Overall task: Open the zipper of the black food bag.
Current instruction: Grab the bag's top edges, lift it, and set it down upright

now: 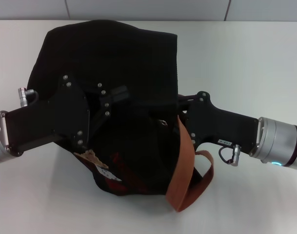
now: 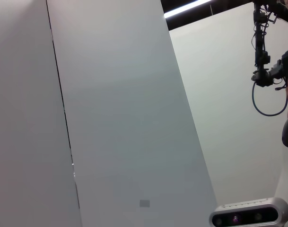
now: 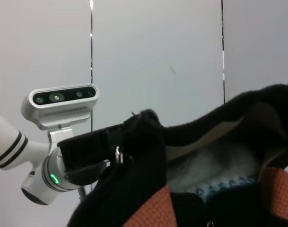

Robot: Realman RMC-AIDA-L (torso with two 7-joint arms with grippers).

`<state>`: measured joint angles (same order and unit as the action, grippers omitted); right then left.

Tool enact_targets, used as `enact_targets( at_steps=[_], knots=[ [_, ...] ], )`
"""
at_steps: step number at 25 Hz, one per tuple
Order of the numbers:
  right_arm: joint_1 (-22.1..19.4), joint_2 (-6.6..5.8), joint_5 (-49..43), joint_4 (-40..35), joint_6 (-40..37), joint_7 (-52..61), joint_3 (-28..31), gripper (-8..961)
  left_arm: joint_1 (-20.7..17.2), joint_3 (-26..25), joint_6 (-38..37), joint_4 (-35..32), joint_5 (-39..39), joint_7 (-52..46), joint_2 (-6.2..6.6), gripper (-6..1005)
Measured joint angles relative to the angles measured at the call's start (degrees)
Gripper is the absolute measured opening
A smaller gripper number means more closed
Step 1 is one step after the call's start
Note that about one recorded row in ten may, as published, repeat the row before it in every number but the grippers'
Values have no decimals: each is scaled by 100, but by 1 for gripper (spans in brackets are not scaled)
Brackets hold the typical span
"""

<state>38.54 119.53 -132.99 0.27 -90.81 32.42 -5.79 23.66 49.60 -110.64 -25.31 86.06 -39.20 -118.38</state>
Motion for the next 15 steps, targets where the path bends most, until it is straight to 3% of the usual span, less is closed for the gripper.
enact_targets(
  at_steps=[7,9,15],
  knots=[
    [-11,6,25,-19,124,-15,43,124,-1,-3,-1,0,-2,3,-1,21],
    [-24,7,27,-27,153,-59,22,46,10,-3,4,0,0,5,-1,21],
    [-19,9,5,-20,158,-91,-1,44,13,-3,21,0,1,7,-1,22]
  ],
)
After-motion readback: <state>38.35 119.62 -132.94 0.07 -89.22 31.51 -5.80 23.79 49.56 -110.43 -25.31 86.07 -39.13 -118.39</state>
